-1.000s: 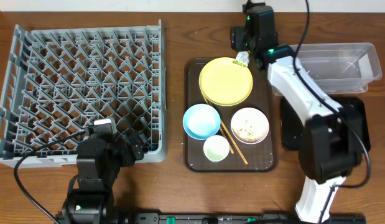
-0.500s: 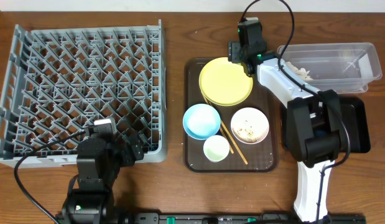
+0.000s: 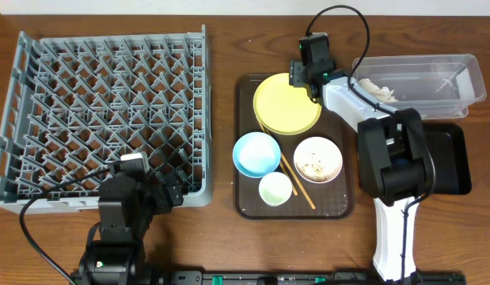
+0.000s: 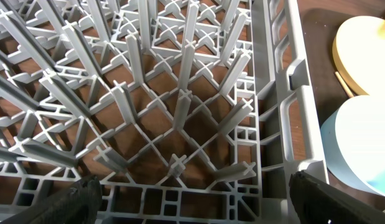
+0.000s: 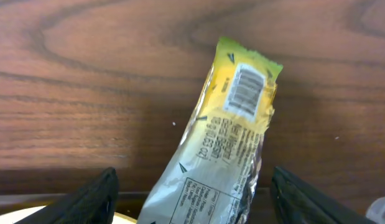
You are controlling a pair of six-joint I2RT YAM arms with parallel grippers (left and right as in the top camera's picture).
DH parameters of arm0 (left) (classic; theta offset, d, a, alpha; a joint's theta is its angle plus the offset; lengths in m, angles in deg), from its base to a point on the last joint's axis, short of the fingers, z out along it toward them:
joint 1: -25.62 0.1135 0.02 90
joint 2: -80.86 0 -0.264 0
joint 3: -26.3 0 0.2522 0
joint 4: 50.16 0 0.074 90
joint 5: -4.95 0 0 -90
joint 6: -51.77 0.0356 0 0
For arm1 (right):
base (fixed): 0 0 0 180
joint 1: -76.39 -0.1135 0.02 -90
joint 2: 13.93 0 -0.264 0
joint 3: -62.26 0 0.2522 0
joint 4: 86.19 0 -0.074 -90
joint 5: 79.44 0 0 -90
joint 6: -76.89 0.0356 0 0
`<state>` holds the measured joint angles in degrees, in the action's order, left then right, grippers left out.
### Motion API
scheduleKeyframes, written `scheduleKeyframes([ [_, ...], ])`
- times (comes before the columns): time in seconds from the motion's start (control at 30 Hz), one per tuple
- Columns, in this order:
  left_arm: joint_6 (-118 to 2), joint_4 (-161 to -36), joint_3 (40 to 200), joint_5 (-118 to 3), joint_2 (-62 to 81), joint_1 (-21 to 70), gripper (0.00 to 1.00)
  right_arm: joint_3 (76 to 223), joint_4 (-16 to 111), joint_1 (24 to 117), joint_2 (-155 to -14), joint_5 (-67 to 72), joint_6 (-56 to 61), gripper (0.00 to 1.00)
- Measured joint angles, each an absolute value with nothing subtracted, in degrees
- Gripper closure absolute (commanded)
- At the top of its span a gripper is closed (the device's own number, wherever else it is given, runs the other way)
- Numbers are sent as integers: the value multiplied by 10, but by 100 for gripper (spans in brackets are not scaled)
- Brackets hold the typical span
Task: Sort waste into correct bins and load items into the dishwasher rack
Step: 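Carry the wrapper right and release it into the clear bin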
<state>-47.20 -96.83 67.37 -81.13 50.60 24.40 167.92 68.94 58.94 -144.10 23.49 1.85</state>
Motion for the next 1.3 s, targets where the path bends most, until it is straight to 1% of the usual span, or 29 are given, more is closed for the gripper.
scheduleKeyframes([
  [0.03,-472,-968,674,-811,506,244,2,1679,690,589,-1442,235,21,31],
  [0.1,-472,-969,674,-811,506,244,2,1679,690,589,-1443,235,23,41],
  [0.13,-472,-969,674,-811,506,244,2,1679,689,589,-1444,235,25,48],
  [0.3,-472,-969,674,-811,506,244,2,1679,685,589,-1444,235,40,75],
  [0.33,-472,-969,674,-811,506,244,2,1679,685,589,-1444,233,42,82],
  [0.4,-472,-969,674,-811,506,244,2,1679,685,589,-1444,228,45,92],
  [0.47,-472,-969,674,-811,506,244,2,1679,684,589,-1444,225,47,98],
  [0.57,-472,-969,674,-811,506,244,2,1680,674,589,-1441,225,49,99],
  [0.7,-472,-969,674,-811,506,244,2,1679,624,590,-1423,221,49,99],
  [0.9,-472,-968,674,-811,506,244,2,1677,528,603,-1325,215,50,99],
  [1.13,-472,-968,674,-811,506,244,2,1679,421,667,-1191,218,64,99],
  [1.3,-472,-967,674,-811,506,244,2,1679,342,716,-1163,229,73,99],
])
